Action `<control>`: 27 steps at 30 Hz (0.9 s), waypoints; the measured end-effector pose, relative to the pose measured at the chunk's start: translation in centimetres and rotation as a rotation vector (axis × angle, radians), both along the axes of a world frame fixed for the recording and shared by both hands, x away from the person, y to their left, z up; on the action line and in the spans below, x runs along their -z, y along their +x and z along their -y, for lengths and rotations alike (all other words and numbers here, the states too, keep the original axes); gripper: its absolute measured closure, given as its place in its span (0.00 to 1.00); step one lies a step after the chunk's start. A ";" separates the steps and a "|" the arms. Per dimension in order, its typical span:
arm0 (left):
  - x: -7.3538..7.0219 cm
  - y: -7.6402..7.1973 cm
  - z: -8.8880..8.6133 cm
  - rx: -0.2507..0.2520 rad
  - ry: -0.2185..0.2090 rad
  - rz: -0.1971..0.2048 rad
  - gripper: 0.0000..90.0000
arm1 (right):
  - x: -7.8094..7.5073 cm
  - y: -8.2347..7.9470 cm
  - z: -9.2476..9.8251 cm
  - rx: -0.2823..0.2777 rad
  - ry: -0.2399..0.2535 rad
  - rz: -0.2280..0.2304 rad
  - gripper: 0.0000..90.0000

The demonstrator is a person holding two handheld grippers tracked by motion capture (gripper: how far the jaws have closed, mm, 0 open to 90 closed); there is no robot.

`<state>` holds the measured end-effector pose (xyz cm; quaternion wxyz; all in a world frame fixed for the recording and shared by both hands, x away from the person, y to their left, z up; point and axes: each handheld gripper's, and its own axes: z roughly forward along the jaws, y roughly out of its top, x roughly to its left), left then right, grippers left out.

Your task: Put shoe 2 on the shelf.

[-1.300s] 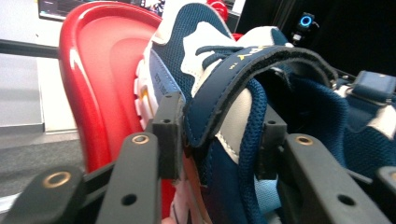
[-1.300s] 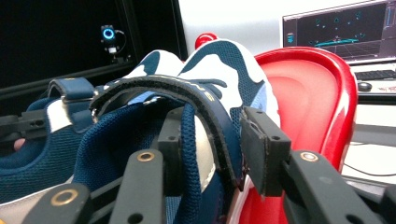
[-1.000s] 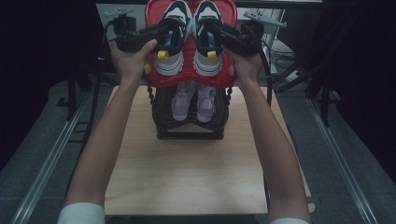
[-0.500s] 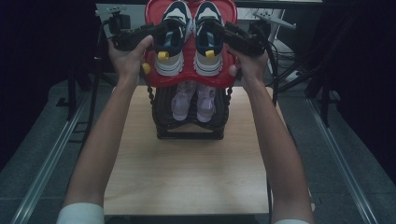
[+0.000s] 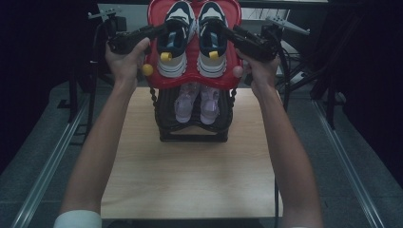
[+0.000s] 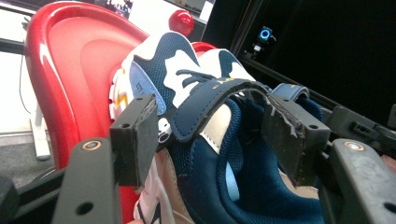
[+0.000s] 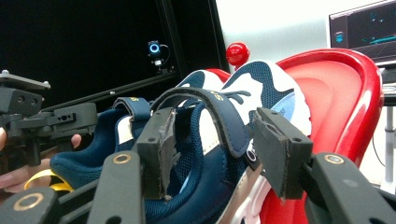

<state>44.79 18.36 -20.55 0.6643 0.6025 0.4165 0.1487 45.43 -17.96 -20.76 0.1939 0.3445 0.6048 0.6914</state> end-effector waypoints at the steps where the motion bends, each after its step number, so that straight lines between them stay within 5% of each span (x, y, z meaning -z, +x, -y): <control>1: 0.0 -0.1 -0.1 -0.002 -0.001 0.001 0.41 | 0.0 -0.1 0.1 0.002 0.003 0.001 0.54; 27: 2.0 -2.8 -3.5 -0.033 0.007 0.022 0.42 | 2.1 -2.6 3.9 0.007 0.039 0.038 0.55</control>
